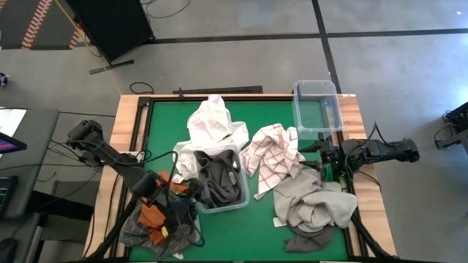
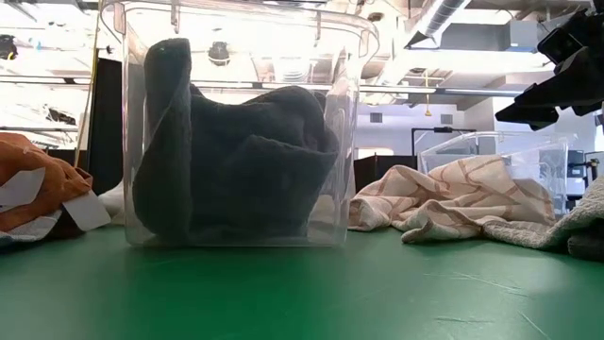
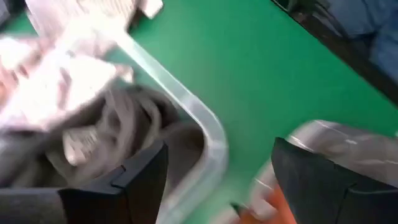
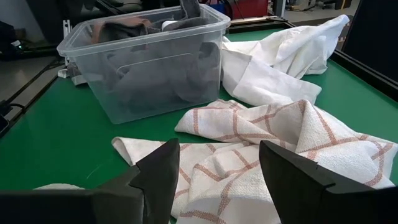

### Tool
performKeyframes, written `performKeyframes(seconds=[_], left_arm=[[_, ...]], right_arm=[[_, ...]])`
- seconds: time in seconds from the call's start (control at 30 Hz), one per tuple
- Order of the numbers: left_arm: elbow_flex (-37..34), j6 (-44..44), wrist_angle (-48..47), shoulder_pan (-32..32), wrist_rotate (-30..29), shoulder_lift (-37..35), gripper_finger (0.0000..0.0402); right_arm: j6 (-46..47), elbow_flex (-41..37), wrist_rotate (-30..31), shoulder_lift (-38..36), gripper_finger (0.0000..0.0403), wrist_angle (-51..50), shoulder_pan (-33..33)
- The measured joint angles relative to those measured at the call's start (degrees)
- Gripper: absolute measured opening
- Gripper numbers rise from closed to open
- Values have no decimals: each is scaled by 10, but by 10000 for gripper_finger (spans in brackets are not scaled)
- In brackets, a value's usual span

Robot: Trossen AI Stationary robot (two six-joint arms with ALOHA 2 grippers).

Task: Sort towels by color in basket
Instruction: Put the orange towel into the bottom transparent bin

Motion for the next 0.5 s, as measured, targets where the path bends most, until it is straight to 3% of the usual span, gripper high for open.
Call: performKeyframes(seconds=[0.23, 0.5], left_arm=[[9, -210, -127, -70, 12, 0, 269], [-91, -443, -156, -140, 36, 1, 269]], right_arm=[[0, 0, 0, 0, 249, 0, 0], [0, 0, 0, 0, 249, 0, 0]])
